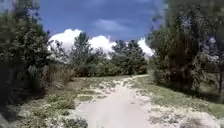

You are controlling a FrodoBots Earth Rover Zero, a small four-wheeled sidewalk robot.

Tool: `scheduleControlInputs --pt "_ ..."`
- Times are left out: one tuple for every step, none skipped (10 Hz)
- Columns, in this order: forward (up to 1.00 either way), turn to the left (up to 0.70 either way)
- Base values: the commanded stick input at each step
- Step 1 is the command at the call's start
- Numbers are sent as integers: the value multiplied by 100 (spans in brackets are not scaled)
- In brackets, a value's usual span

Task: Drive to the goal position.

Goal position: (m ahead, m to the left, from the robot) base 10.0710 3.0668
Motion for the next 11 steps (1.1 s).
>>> scheduleControlInputs --pt "50 0" --pt "50 0" --pt "50 0" --pt "50 0" --pt "50 0" --pt "50 0" --pt "50 0" --pt "50 0" --pt "50 0" --pt "49 0" --pt "50 0"
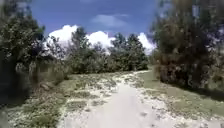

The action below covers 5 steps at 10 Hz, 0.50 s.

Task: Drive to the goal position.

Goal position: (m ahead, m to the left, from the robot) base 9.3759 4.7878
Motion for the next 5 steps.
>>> scheduleControlInputs --pt "50 0" --pt "50 0" --pt "50 0" --pt "50 0" --pt "50 0"
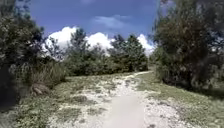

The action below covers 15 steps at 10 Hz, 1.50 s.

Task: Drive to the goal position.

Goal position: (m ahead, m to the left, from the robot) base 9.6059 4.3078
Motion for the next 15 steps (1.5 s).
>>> scheduleControlInputs --pt "50 0" --pt "50 0" --pt "50 0" --pt "50 0" --pt "49 0" --pt "50 0" --pt "50 0" --pt "50 0" --pt "50 0" --pt "50 0" --pt "50 0" --pt "50 0" --pt "50 0" --pt "50 0" --pt "50 0"
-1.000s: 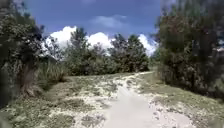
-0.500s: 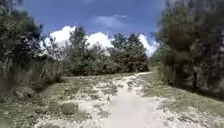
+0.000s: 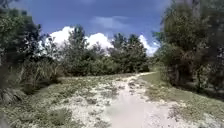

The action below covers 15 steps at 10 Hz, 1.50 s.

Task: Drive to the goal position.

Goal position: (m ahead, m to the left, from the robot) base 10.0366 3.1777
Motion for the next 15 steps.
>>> scheduleControlInputs --pt "50 0" --pt "50 0" --pt "50 0" --pt "50 0" --pt "50 0" --pt "50 0" --pt "50 0" --pt "50 0" --pt "50 0" --pt "50 0" --pt "50 0" --pt "50 0" --pt "50 0" --pt "50 0" --pt "50 0"
